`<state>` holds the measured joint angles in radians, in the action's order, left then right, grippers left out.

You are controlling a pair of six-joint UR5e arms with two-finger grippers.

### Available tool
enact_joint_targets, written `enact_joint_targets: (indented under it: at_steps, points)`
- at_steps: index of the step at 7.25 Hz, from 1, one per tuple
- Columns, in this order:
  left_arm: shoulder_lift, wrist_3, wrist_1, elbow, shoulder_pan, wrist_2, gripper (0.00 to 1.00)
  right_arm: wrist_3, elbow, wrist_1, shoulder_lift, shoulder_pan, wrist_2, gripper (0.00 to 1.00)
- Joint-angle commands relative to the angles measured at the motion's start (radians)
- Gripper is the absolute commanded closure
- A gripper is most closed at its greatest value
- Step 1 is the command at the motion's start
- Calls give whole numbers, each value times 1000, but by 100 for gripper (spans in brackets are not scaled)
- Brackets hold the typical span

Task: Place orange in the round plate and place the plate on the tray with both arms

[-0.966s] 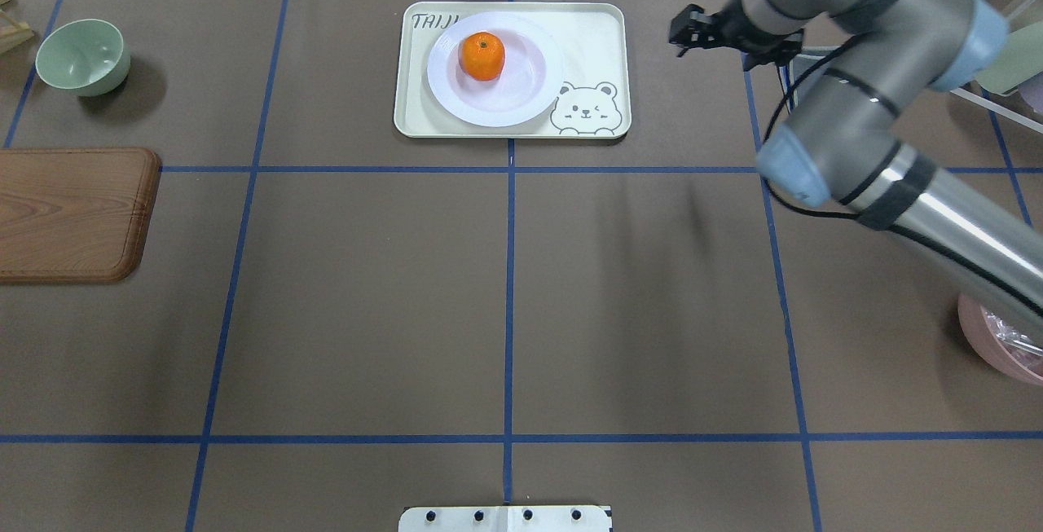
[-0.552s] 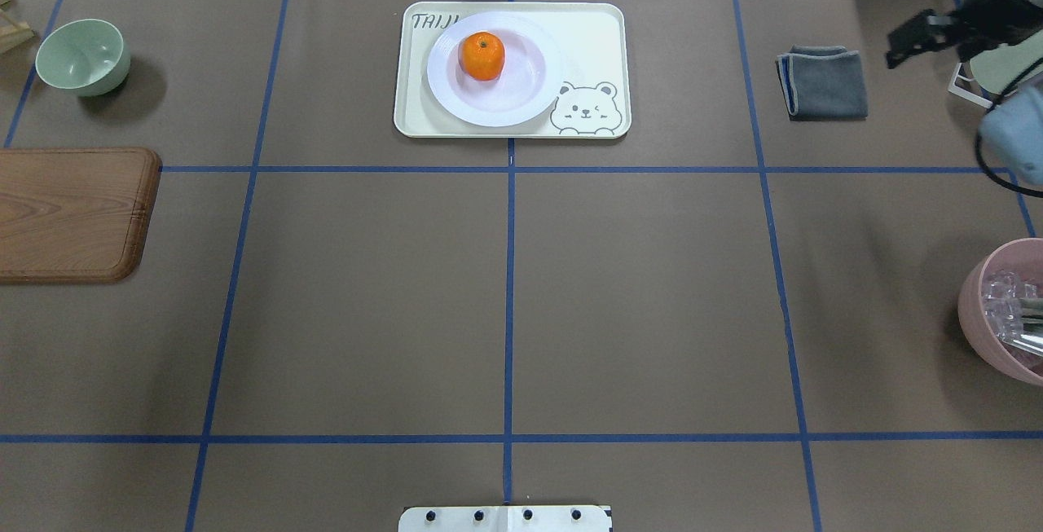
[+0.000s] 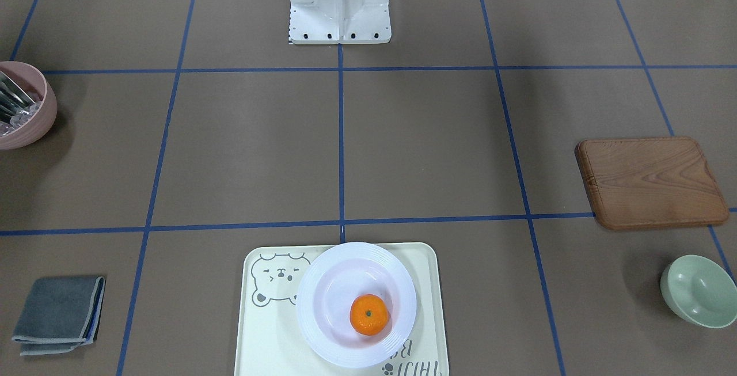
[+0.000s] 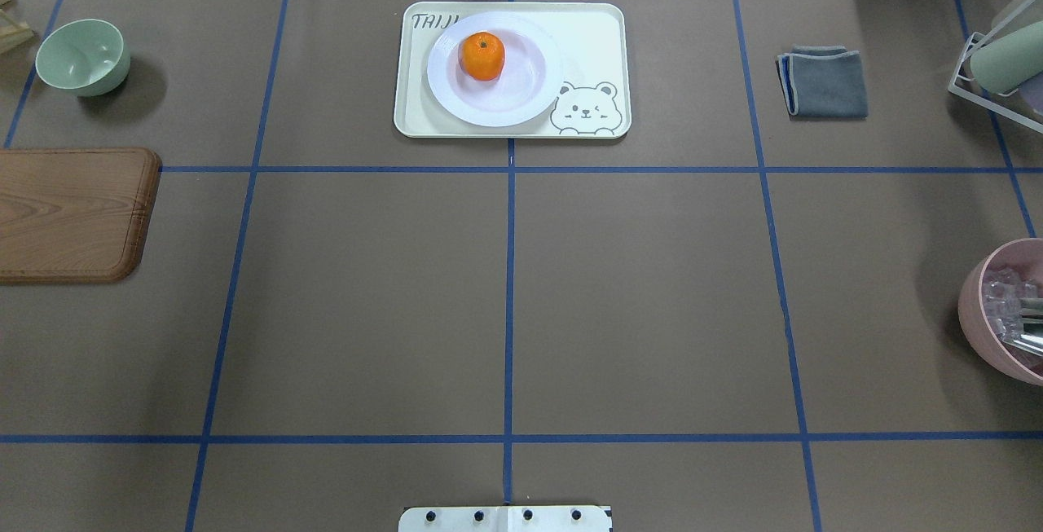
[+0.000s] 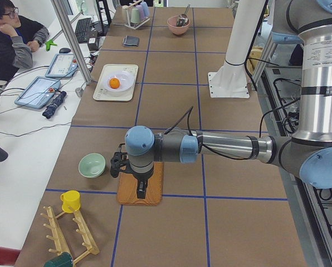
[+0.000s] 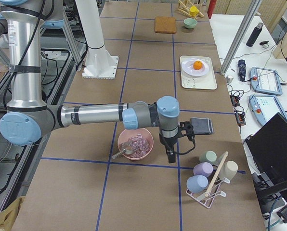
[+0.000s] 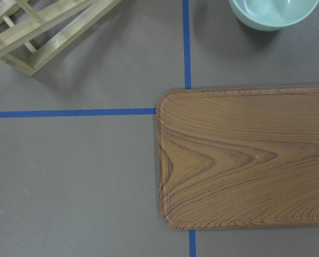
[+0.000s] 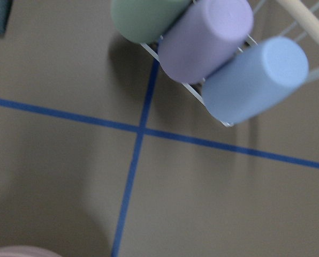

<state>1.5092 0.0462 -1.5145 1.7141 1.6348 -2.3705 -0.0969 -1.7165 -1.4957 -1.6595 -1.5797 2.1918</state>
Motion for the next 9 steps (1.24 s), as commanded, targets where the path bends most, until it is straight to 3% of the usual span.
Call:
enact_joint_targets:
  at_steps: [1, 9]
  points:
    - [-4, -6, 1, 7, 0, -4, 0, -66, -2, 0, -75, -71, 8, 0]
    - [-24, 6, 22, 32, 3, 7, 0, -55, 6, 3, -75, -69, 32, 0]
